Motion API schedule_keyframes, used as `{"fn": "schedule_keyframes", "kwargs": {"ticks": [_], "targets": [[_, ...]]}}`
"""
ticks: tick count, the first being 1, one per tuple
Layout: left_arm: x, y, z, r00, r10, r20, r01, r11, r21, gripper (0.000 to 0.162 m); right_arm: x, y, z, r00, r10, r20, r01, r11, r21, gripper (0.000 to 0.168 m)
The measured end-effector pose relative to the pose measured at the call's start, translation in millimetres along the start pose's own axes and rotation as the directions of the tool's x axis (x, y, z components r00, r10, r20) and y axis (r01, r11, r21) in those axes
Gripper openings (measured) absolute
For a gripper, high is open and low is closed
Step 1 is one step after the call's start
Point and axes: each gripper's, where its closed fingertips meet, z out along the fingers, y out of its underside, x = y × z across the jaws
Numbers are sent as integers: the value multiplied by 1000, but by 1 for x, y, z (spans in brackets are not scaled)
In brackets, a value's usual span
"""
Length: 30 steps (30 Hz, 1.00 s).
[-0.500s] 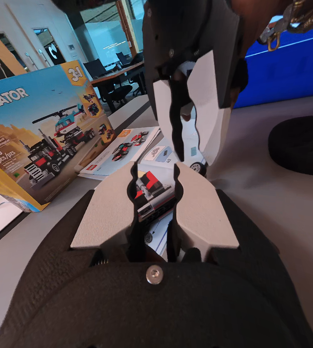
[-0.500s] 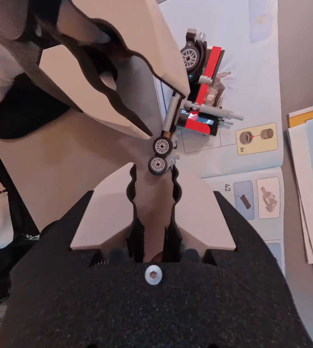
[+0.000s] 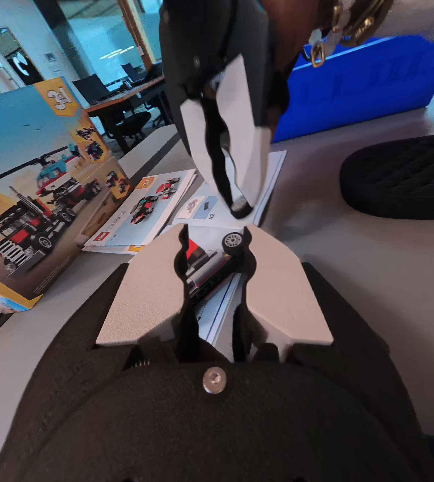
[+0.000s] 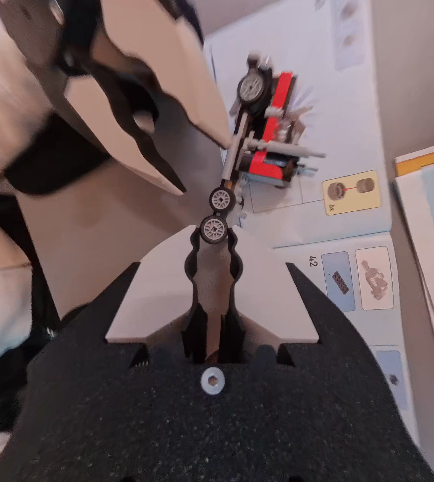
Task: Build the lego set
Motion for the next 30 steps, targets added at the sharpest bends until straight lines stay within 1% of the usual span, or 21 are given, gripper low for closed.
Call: {"fn": "schedule_keyframes", "kwargs": {"ticks": [1, 2, 3, 4, 5, 6, 7, 8, 9, 10, 11, 12, 13, 15, 17, 20, 22, 26, 28, 30], "targets": [[2, 1, 1, 1000, 17, -8, -17, 1000, -9, 40, -2, -5, -8, 999, 26, 36, -30, 993, 116, 21], [4, -1, 2, 1000, 27, -13, -27, 1000, -2, 40, -10, -14, -19, 992, 45, 114, -74, 963, 261, 21], [6, -8, 2, 1000, 19, -21, -18, 999, 29, 40, -24, -27, -35, 970, 34, 242, -141, 888, 438, 21], [9, -20, 1, 999, -6, -35, 9, 997, 83, 40, -41, -40, -59, 919, -24, 392, -240, 756, 609, 21], [11, -36, -2, 999, -30, -40, 36, 987, 155, 41, -56, -47, -86, 844, -111, 524, -365, 596, 715, 21], [11, -56, -7, 999, -42, -14, 44, 971, 235, 43, -62, -46, -108, 770, -187, 610, -485, 449, 750, 20], [11, -75, -13, 999, -35, 41, 20, 951, 309, 44, -64, -41, -120, 715, -237, 657, -572, 340, 746, 20], [9, -93, -21, 992, -15, 123, -31, 930, 367, 44, -64, -36, -124, 682, -263, 683, -631, 261, 731, 20], [8, -108, -28, 976, 11, 216, -100, 909, 404, 44, -63, -32, -123, 659, -273, 701, -672, 205, 711, 21], [10, -120, -32, 955, 55, 290, -178, 891, 418, 44, -64, -30, -120, 632, -283, 722, -707, 170, 686, 21], [16, -126, -31, 939, 115, 325, -248, 879, 407, 44, -65, -30, -118, 605, -295, 740, -736, 147, 660, 21], [22, -126, -26, 931, 163, 327, -288, 879, 381, 44, -67, -31, -115, 585, -302, 753, -753, 140, 642, 21], [27, -124, -19, 932, 190, 308, -299, 883, 361, 43, -71, -33, -111, 579, -300, 758, -755, 154, 637, 20], [33, -117, -11, 949, 199, 246, -278, 895, 350, 38, -81, -38, -102, 585, -291, 757, -735, 205, 646, 21], [34, -114, -12, 960, 185, 209, -252, 896, 365, 32, -88, -42, -99, 588, -290, 755, -716, 248, 653, 21], [36, -116, -20, 975, 159, 155, -210, 888, 410, 23, -91, -44, -95, 603, -269, 751, -692, 292, 661, 20], [36, -117, -23, 980, 149, 129, -190, 886, 423, 21, -92, -44, -93, 607, -260, 751, -686, 305, 660, 21], [38, -115, -22, 980, 164, 113, -196, 893, 405, 21, -92, -42, -90, 611, -250, 751, -690, 297, 660, 21], [38, -113, -21, 981, 158, 110, -190, 895, 404, 21, -90, -41, -90, 627, -239, 741, -686, 283, 671, 21], [37, -114, -21, 984, 143, 105, -175, 893, 414, 34, -87, -40, -92, 636, -232, 736, -688, 261, 677, 20]]}}
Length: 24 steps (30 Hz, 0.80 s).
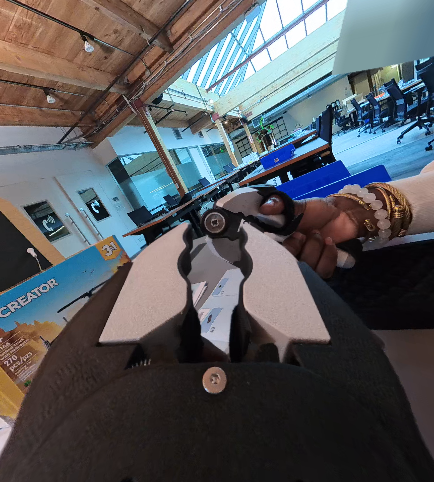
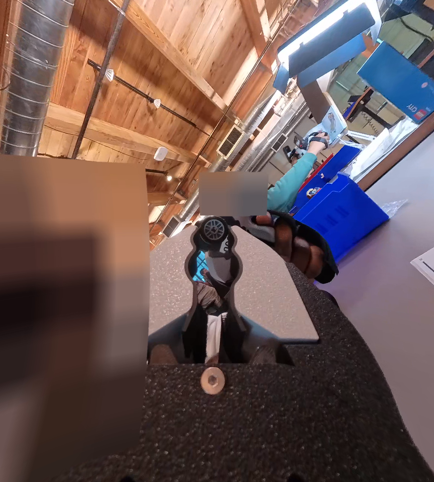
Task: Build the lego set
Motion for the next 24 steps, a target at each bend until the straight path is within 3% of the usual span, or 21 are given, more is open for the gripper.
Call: {"fn": "schedule_keyframes", "kwargs": {"ticks": [5, 9, 19, 24], "targets": [[1, 2, 0, 1000, 19, -4, -19, 1000, -16, 22, 4, 3, -2, 1000, 2, -27, -2, 1000, -22, 20], [2, 5, 0, 1000, 15, -18, -15, 999, -29, 21, 6, 5, -3, 999, -6, -46, 4, 999, -34, 20], [13, -6, -6, 981, -110, -160, 119, 992, 50, 21, -6, 21, 0, 1000, -21, -17, 17, 975, -220, 24], [18, -9, -7, 972, -121, -201, 139, 987, 77, 21, -9, 24, 3, 1000, 18, 17, -13, 973, -228, 22]]}}
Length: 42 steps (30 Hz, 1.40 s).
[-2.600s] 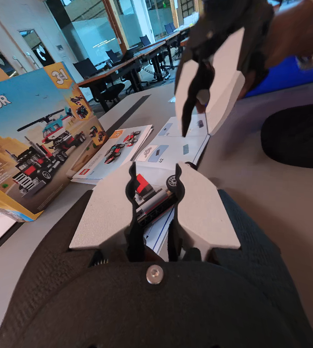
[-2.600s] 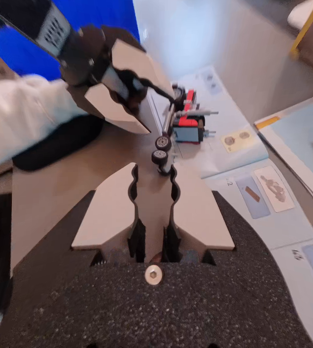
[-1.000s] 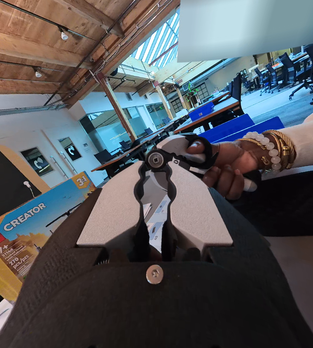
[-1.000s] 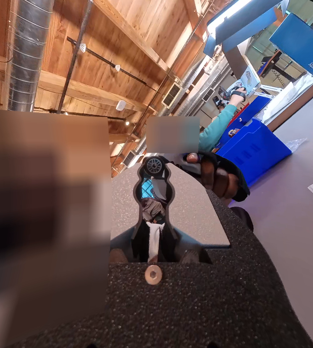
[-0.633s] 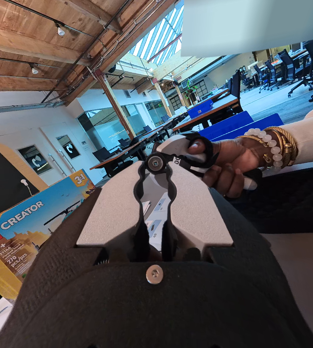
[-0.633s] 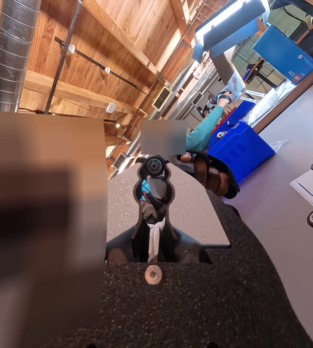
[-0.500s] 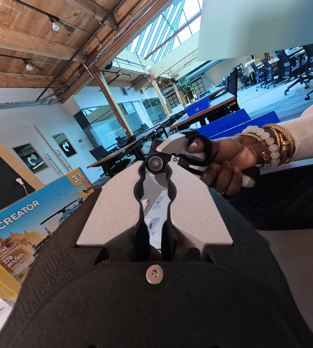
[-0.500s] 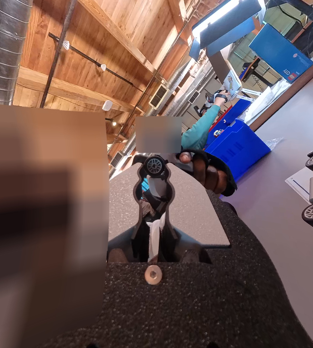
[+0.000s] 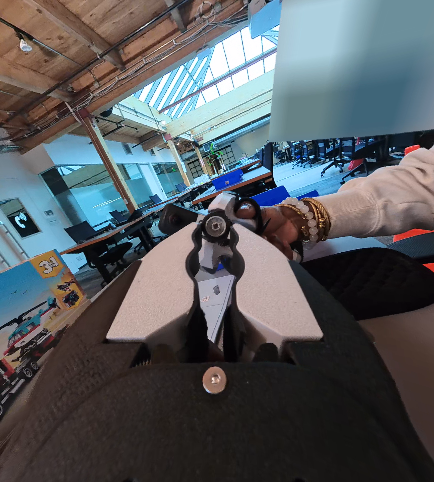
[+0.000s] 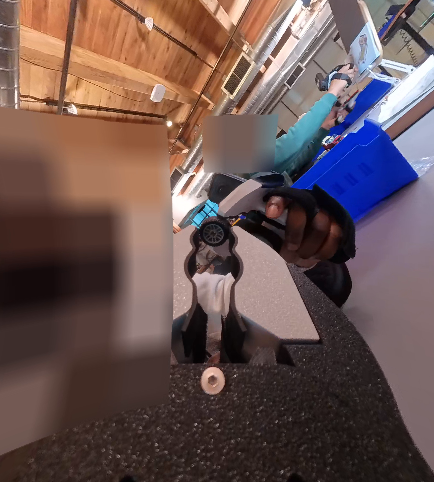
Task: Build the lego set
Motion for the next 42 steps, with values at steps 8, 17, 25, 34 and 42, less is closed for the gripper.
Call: {"fn": "schedule_keyframes", "kwargs": {"ticks": [8, 17, 25, 34, 42], "targets": [[1, 2, 0, 1000, 23, -1, -23, 1000, -14, 21, 2, 1, -1, 1000, -4, -10, 4, 1000, 0, 21], [0, 0, -1, 1000, 24, 2, -24, 1000, -6, 21, 1, 1, -1, 1000, -9, -18, 9, 1000, -3, 21], [-12, 53, -26, 998, 63, -15, -65, 935, -348, 40, 10, -7, -28, 960, -172, -219, 161, 985, -67, 21], [-33, 137, -39, 949, 278, -152, -303, 655, -692, 41, 46, 18, -66, 778, -379, -502, 155, 889, -431, 21], [-34, 160, -31, 938, 155, -311, -339, 607, -719, 22, 56, 17, -78, 756, -380, -533, 122, 882, -455, 21]]}}
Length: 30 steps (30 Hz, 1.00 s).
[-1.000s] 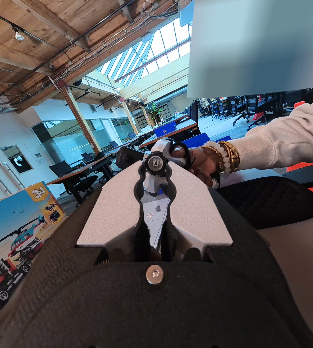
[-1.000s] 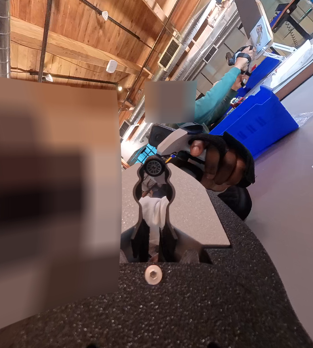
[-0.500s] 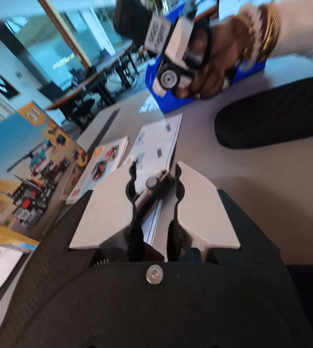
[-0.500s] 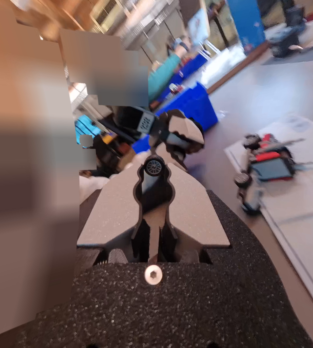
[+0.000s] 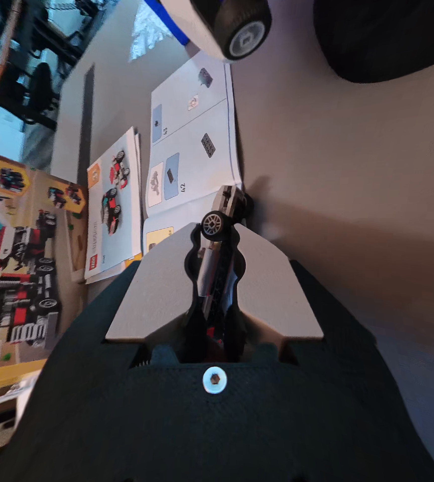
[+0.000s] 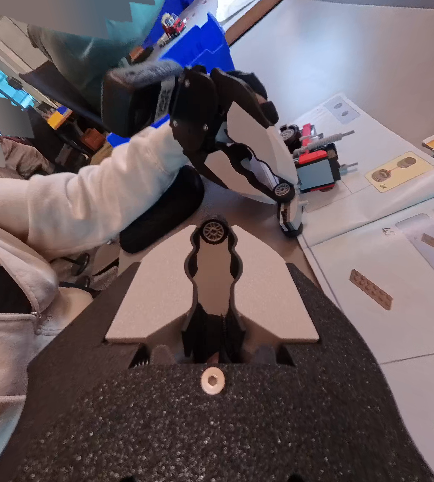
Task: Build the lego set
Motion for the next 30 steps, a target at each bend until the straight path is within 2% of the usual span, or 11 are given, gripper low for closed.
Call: {"fn": "schedule_keyframes", "kwargs": {"ticks": [4, 7, 9, 13, 15, 18, 21, 24, 27, 30], "targets": [[-3, 0, 8, 986, -60, -157, 60, 998, 0, 23, 16, 0, 1, 997, -70, -32, 67, 993, -102, 21], [-8, 0, 14, 961, -110, -254, 110, 994, -14, 22, 40, -4, 2, 985, -159, -70, 138, 961, -241, 21], [-12, 0, 18, 945, -136, -299, 129, 991, -44, 22, 63, -4, 2, 965, -236, -114, 180, 913, -367, 21], [-20, 2, 26, 920, -180, -349, 150, 982, -111, 22, 93, -3, -2, 901, -427, -77, 310, 758, -574, 21], [-27, 3, 32, 911, -210, -355, 172, 976, -134, 23, 99, -7, -2, 881, -473, -28, 358, 703, -615, 21], [-35, 6, 38, 902, -264, -340, 224, 962, -153, 23, 108, -16, 0, 878, -479, 2, 367, 670, -646, 21], [-37, 7, 36, 920, -250, -301, 221, 967, -129, 31, 116, -21, -1, 868, -496, 14, 372, 633, -679, 21], [-47, 0, 29, 940, -247, -233, 244, 969, -43, 42, 116, -19, -1, 859, -512, 16, 370, 597, -712, 21], [-59, -12, 18, 931, -298, -211, 323, 942, 90, 44, 113, -17, -5, 836, -548, 34, 386, 543, -746, 21], [-77, -16, 9, 933, -327, -148, 351, 918, 183, 44, 104, -22, -11, 816, -577, 24, 414, 555, -721, 21]]}}
